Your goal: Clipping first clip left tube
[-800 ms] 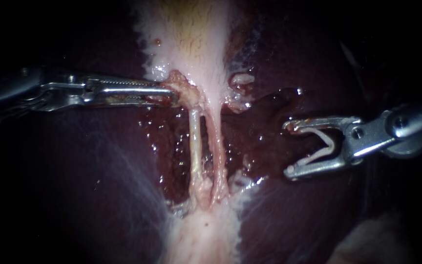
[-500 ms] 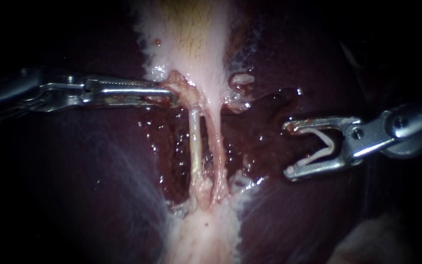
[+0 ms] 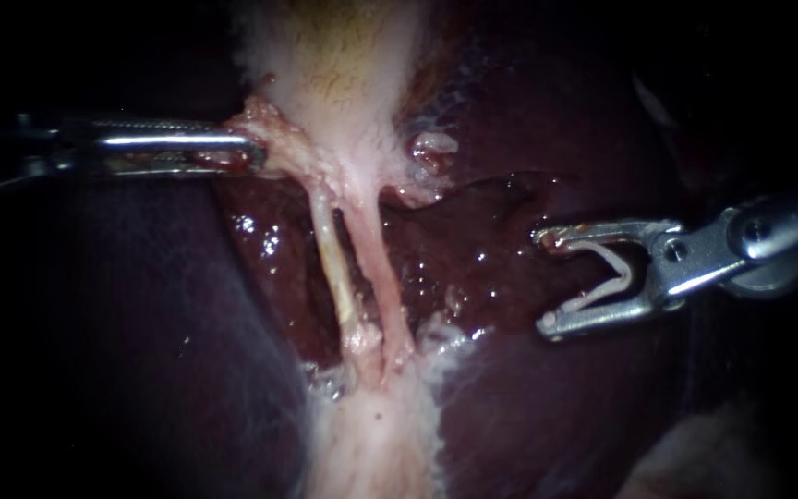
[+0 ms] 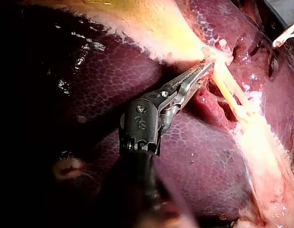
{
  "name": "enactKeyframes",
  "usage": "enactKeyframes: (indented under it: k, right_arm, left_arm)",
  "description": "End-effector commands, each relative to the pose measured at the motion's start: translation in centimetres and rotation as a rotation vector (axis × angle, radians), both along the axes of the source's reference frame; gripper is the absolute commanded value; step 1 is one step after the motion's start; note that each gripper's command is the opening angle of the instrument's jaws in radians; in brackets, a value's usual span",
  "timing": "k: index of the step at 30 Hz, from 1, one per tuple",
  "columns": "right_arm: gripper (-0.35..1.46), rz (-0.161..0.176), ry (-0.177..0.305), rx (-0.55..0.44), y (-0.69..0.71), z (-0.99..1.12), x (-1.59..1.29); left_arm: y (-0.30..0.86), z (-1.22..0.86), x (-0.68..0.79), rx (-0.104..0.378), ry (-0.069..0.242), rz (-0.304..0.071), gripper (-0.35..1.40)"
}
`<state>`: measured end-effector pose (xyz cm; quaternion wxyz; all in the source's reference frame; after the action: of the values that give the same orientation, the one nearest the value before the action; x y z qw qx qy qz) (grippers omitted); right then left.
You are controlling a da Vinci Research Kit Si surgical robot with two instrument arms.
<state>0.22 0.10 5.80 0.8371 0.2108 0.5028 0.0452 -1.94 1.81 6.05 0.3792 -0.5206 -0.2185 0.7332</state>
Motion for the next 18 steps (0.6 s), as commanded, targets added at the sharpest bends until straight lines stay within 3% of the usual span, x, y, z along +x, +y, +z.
enactKeyframes:
  k: [1,7,18]
  right_arm:
    - [0.5,0.001,0.0,0.0,-0.01,0.0,0.02]
    - [0.5,-0.008,0.005,0.002,-0.1,0.03,0.25]
    - [0.5,-0.024,0.009,0.017,-0.45,0.3,1.04]
  left_arm:
    - [0.0,-0.01,0.0,-0.001,0.0,-0.002,-0.35]
    - [-0.07,0.06,-0.04,-0.007,0.004,-0.005,-0.35]
    - [-0.15,0.17,-0.11,-0.013,0.006,-0.005,-0.35]
